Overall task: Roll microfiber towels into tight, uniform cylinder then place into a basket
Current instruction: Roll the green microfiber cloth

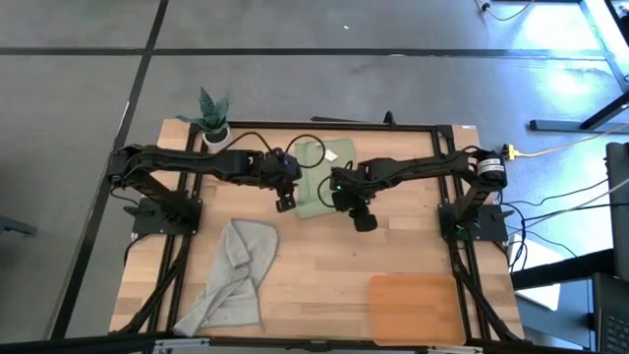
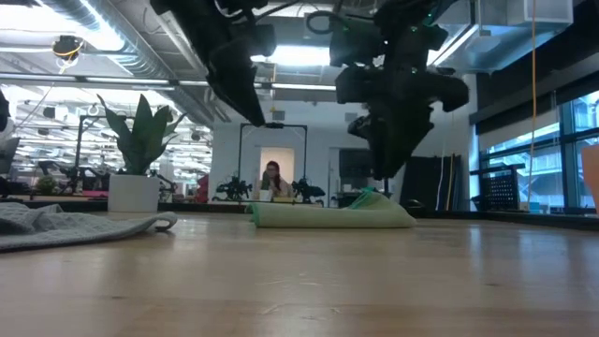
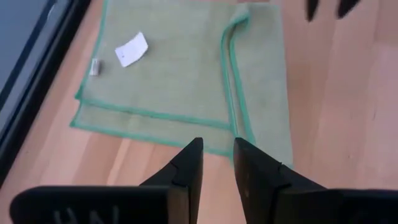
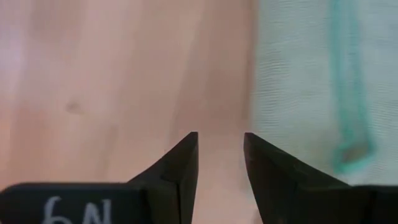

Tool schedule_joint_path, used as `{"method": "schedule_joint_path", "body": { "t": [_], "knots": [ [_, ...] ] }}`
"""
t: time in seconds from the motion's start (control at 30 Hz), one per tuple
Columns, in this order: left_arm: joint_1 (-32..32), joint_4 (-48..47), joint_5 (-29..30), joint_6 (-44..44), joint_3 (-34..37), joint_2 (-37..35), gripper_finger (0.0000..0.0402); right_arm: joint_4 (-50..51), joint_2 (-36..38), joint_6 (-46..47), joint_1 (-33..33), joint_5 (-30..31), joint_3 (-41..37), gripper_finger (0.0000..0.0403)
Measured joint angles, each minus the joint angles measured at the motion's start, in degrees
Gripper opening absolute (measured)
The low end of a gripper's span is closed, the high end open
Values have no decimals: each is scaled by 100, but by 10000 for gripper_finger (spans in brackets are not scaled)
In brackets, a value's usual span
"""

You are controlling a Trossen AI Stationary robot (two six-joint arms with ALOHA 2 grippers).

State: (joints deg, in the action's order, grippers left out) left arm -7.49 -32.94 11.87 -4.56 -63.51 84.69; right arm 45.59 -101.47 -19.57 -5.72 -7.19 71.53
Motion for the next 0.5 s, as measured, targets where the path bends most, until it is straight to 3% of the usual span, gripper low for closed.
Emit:
{"method": "schedule_joint_path", "body": {
  "t": [0.2,0.5],
  "knots": [
    [76,-93,-21,-137,11,17,80,-454,0,495,-162,1294,0,129],
    [90,-93,-19,-281,11,17,77,-361,0,580,-526,1168,0,129]
  ]
}}
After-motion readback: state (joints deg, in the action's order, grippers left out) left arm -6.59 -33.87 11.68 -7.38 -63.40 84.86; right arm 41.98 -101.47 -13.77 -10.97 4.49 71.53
